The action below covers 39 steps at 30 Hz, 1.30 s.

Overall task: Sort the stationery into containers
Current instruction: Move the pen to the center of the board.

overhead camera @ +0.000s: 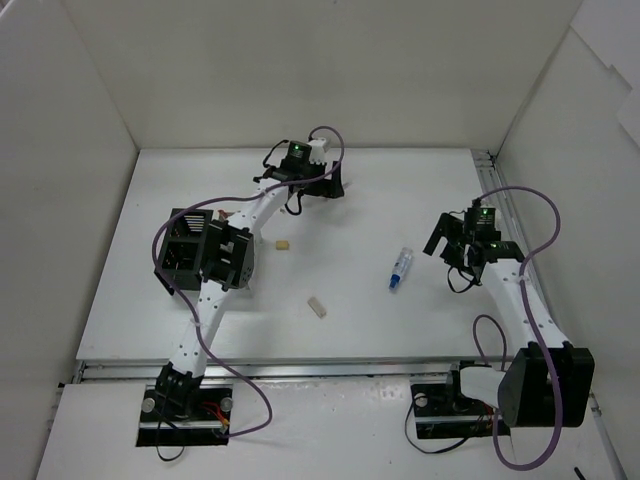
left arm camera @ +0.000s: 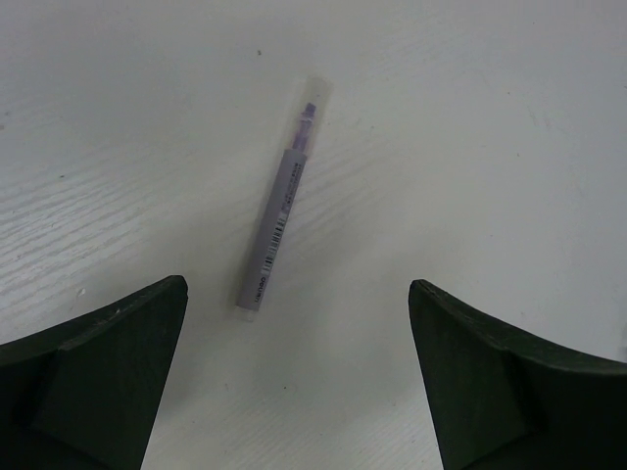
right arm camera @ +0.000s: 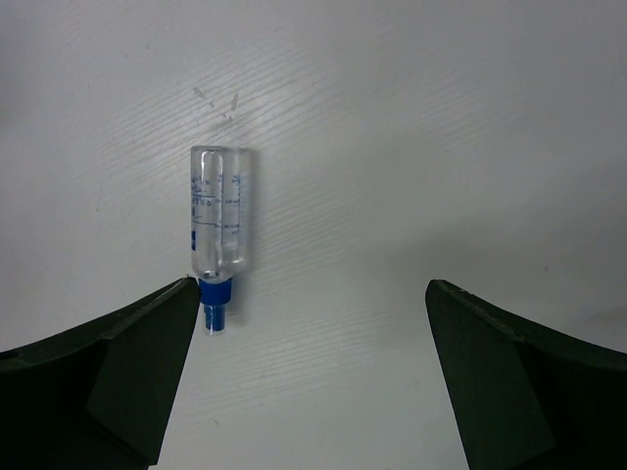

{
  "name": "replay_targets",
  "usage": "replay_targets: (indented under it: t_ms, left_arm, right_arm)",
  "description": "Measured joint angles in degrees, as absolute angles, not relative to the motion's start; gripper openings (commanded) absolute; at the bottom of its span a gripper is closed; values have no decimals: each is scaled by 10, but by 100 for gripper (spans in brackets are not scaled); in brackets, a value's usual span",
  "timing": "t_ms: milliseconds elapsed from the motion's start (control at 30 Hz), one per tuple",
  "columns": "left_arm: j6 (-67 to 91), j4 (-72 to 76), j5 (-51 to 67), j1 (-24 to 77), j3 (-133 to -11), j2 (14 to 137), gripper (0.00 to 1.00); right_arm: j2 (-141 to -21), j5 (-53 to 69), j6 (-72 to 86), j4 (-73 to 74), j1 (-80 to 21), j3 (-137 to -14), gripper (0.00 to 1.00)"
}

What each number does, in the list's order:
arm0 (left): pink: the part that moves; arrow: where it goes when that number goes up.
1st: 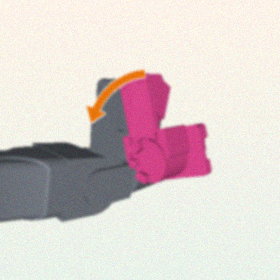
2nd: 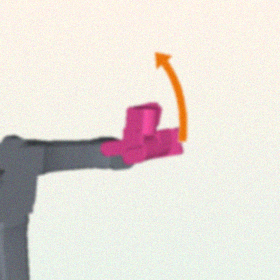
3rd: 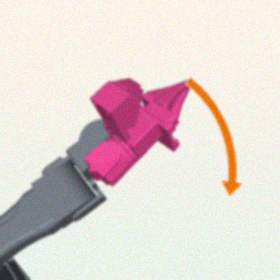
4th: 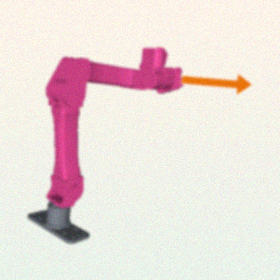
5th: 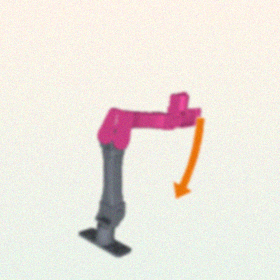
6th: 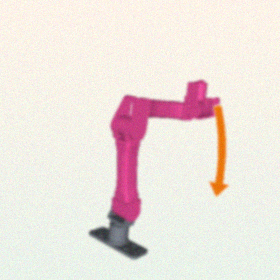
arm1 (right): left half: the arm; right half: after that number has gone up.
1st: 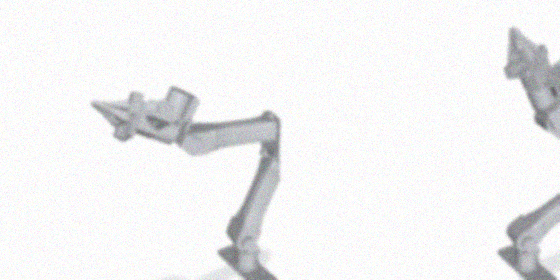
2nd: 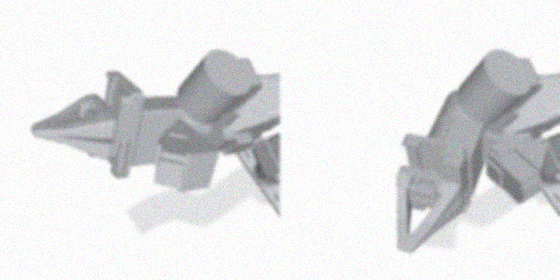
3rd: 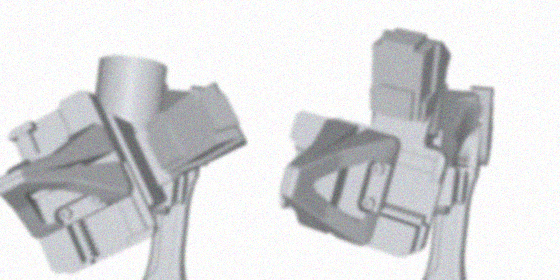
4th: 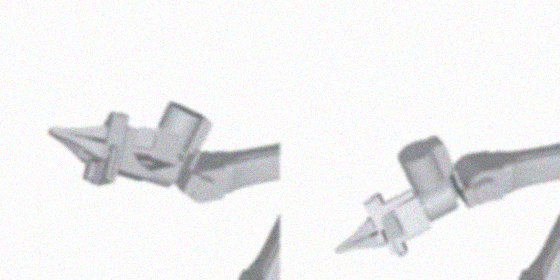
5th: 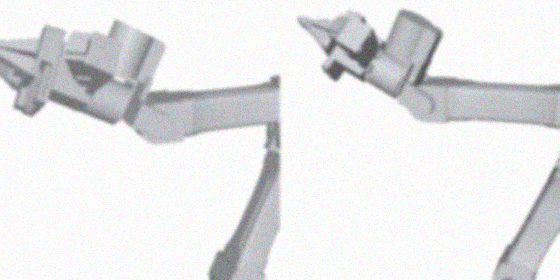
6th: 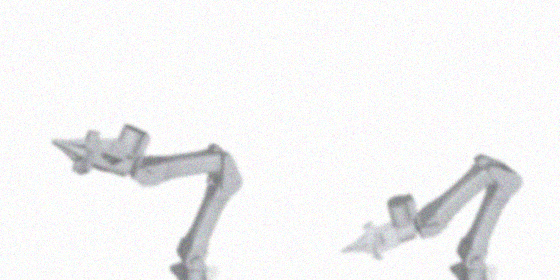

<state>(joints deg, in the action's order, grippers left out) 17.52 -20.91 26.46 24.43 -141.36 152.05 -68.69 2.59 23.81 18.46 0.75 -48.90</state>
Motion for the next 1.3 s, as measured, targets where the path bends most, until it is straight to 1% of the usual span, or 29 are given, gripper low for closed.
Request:
replay_targets:
  t_ms: [100, 267, 333, 367, 400, 467, 500, 733, 833, 867, 900, 1100, 1167, 1200, 1300]
  left_arm:
    - [192, -217, 243, 244, -1416, 1521, 94]
    - [200, -245, 223, 250, -1422, 1522, 94]
    - [200, -258, 210, 256, -1422, 1523, 92]
    - [200, -268, 208, 259, -1424, 1524, 91]
    - [200, -278, 207, 263, -1428, 1528, 87]
    - [202, -281, 202, 268, -1429, 1530, 86]
    - [203, -281, 197, 270, -1428, 1530, 83]
    - [204, -286, 170, 278, -1430, 1530, 81]
    - [198, -286, 150, 280, -1430, 1530, 86]
    - [195, -286, 142, 281, -1431, 1530, 91]
    - [192, -286, 135, 281, -1431, 1530, 93]
    - [180, -281, 142, 281, -1433, 1532, 94]
    - [181, -280, 157, 281, -1460, 1547, 94]
    - [181, -274, 165, 281, -1470, 1554, 93]
    - [190, -256, 187, 279, -1472, 1560, 84]
  right_arm:
    - [-679, 23, 237, 185, 12, -489, 98]
    - [-670, 23, 237, 185, 15, -490, 98]
    - [-669, 23, 236, 185, 16, -490, 98]
    - [-669, 23, 235, 185, 16, -490, 98]
    - [-669, 23, 235, 185, 16, -490, 98]
    - [-669, 23, 235, 185, 16, -490, 98]
    - [-669, 23, 235, 185, 16, -490, 98]
    - [-661, 23, 231, 185, 19, -490, 98]
    - [-658, 23, 229, 185, 20, -490, 98]
    - [-658, 23, 229, 185, 20, -490, 98]
    - [-658, 23, 228, 185, 20, -490, 98]
    - [-658, 23, 227, 185, 20, -490, 98]
    - [-658, 23, 227, 185, 20, -490, 98]
    - [-658, 24, 227, 185, 20, -490, 98]
    - [-658, 24, 227, 185, 23, -490, 98]
